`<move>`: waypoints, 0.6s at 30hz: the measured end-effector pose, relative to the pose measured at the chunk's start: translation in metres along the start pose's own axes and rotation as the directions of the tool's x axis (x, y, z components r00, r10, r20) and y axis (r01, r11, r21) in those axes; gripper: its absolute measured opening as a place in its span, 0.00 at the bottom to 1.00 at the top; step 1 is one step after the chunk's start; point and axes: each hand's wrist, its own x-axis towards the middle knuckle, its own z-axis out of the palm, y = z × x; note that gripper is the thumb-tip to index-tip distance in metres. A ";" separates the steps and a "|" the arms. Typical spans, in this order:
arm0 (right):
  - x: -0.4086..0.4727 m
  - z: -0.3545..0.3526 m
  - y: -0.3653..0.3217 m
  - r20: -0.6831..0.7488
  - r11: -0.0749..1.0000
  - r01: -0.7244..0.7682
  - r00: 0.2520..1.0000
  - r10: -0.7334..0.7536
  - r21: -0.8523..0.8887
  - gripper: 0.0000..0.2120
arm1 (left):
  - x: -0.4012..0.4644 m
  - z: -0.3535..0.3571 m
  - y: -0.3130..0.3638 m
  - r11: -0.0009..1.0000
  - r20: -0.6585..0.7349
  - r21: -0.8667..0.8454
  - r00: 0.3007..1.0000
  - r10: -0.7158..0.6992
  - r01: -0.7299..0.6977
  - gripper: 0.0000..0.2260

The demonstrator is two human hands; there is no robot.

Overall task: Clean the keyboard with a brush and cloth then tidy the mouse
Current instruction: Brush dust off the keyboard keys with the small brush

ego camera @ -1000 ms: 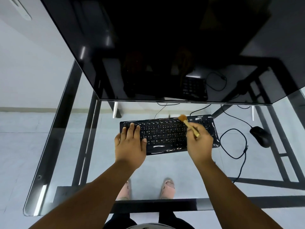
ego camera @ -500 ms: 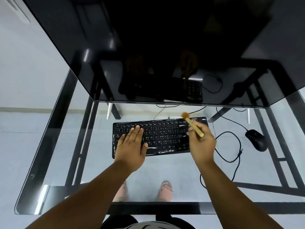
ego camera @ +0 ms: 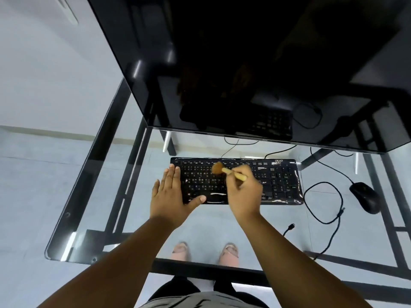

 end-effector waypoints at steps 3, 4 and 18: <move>-0.007 0.012 -0.012 0.090 0.993 0.021 0.995 -0.032 0.120 0.02 | -0.002 -0.004 -0.022 1.000 0.028 -0.004 1.000 0.010 -0.010 0.54; -0.011 0.017 -0.015 0.166 0.991 0.024 0.985 -0.046 0.131 0.01 | -0.003 -0.004 -0.027 1.000 0.048 -0.005 0.999 0.009 -0.009 0.55; -0.029 0.037 -0.020 -0.031 0.999 0.013 0.999 -0.011 0.040 0.04 | -0.009 -0.007 -0.072 0.988 0.282 0.109 0.957 0.075 -0.109 0.56</move>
